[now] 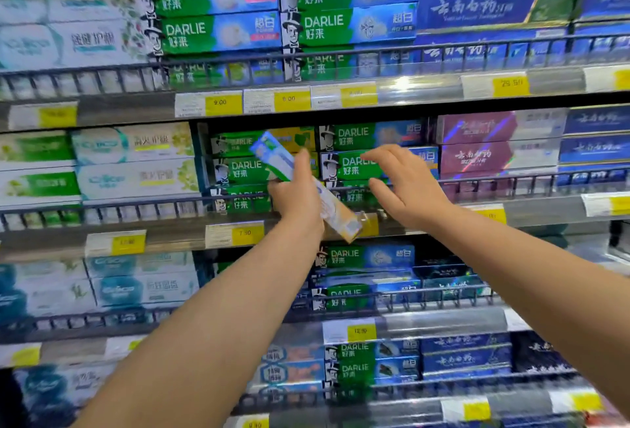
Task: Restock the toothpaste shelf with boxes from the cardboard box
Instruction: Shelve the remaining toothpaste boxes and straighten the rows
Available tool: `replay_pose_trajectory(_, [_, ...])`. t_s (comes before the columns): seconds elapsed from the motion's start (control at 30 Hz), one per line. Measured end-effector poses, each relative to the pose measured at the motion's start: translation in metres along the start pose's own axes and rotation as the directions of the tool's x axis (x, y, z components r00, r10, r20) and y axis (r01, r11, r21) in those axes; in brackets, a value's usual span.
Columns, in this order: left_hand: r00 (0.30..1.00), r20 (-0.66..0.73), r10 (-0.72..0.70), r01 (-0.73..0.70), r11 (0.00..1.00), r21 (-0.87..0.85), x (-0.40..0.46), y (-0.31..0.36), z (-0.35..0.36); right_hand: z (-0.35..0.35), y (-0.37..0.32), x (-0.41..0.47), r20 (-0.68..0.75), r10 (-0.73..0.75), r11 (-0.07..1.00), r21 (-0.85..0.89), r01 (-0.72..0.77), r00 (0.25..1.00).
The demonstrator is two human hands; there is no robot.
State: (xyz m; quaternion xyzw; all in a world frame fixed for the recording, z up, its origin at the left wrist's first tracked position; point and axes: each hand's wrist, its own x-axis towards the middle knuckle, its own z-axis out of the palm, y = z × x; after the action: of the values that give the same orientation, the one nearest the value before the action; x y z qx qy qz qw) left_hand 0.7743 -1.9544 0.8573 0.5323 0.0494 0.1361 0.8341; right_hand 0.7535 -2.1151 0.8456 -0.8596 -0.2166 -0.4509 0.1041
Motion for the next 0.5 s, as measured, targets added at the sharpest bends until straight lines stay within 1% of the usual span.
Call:
replay_pose_trajectory(0.07, [0.996, -0.017, -0.09, 0.088, 0.991, -0.097, 0.0, 0.005, 0.001, -0.001, -0.013, -0.017, 0.077, 0.007, 0.991, 0.132, -0.017, 0.997])
replay_pose_trajectory(0.13, [0.991, -0.023, -0.134, 0.129, 0.98, -0.153, -0.002, 0.01, 0.003, 0.003, -0.022, -0.033, 0.182, 0.044, 0.984, 0.163, -0.075, 0.982])
replay_pose_trajectory(0.17, [0.989, -0.01, -0.147, 0.143, 0.973, -0.184, -0.005, 0.012, 0.004, 0.006, -0.024, -0.038, 0.17, 0.079, 0.976, 0.188, -0.111, 0.982])
replay_pose_trajectory(0.23, [0.987, 0.048, -0.15, 0.158, 0.952, -0.263, -0.01, 0.015, 0.005, 0.01, -0.025, -0.042, 0.064, 0.18, 0.933, 0.304, -0.191, 0.982])
replay_pose_trajectory(0.3, [0.991, 0.069, -0.116, 0.131, 0.948, -0.29, -0.006, 0.016, 0.001, 0.007, -0.024, -0.041, -0.002, 0.314, 0.869, 0.403, -0.286, 0.95])
replay_pose_trajectory(0.37, [0.998, 0.064, 0.01, 0.005, 0.973, -0.229, 0.001, 0.016, -0.006, 0.0, -0.019, -0.039, -0.051, 0.448, 0.783, 0.505, -0.364, 0.893])
replay_pose_trajectory(0.43, [0.986, 0.082, 0.145, -0.141, 0.989, -0.055, 0.003, 0.013, -0.013, -0.008, -0.014, -0.036, -0.081, 0.553, 0.682, 0.616, -0.394, 0.829])
replay_pose_trajectory(0.5, [0.957, 0.134, 0.256, -0.271, 0.955, 0.118, 0.0, 0.011, -0.015, -0.014, -0.008, -0.028, -0.113, 0.609, 0.636, 0.661, -0.398, 0.785])
